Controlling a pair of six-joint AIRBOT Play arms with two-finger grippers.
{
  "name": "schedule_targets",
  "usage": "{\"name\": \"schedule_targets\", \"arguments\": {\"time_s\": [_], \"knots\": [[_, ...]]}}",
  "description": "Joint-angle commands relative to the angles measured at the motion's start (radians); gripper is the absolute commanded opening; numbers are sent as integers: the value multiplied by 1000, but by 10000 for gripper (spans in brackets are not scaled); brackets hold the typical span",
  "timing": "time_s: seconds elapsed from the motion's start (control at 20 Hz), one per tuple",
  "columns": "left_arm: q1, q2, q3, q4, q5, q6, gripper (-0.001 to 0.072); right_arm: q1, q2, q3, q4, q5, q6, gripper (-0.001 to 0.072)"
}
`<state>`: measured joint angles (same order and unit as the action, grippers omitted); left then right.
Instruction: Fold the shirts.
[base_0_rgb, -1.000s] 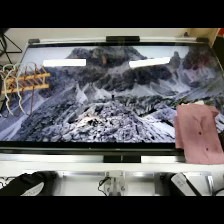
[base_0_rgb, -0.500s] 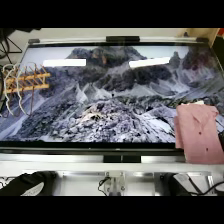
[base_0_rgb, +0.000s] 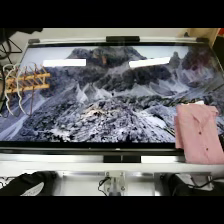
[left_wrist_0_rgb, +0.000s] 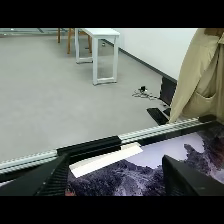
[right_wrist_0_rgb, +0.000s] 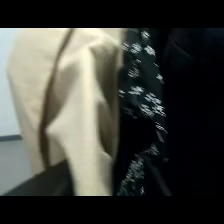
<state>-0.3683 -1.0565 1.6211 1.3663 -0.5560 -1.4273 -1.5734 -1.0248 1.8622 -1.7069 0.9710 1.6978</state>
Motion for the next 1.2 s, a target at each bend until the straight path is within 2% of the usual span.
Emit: {"name": "schedule_targets", "arguments": {"time_s": [0.0, 0.15, 0.3, 0.45, 0.6, 0.7, 0.8, 0.95, 1.05, 1.15], "knots": [[0, -14, -1, 11, -8, 2, 675, -34, 23, 0, 37, 103, -1, 538], [0, -43, -3, 11, -38, 1, 675, -34, 72, 0, 86, 233, -3, 538], [0, -77, -2, 11, -113, 2, 675, -34, 106, -1, 101, 510, -21, 538], [0, -101, -2, 21, -281, 2, 675, -34, 105, -19, 233, 744, -71, 538], [0, -133, -3, 107, -513, -15, 674, 48, 107, -124, 393, 858, -116, 537], [0, -178, -3, 246, -714, -130, 673, 216, 129, -245, 383, 863, -127, 536], [2, -236, -12, 350, -896, -188, 673, 455, 173, -403, 335, 794, -109, 536], [8, -277, -103, 351, -938, -255, 675, 879, 214, -629, 241, 642, -53, 537], [8, -265, -171, 351, -949, -341, 675, 1139, 177, -684, 159, 587, -74, 536], [8, -229, -227, 332, -942, -414, 675, 1344, 104, -684, 48, 590, -105, 537]]}}
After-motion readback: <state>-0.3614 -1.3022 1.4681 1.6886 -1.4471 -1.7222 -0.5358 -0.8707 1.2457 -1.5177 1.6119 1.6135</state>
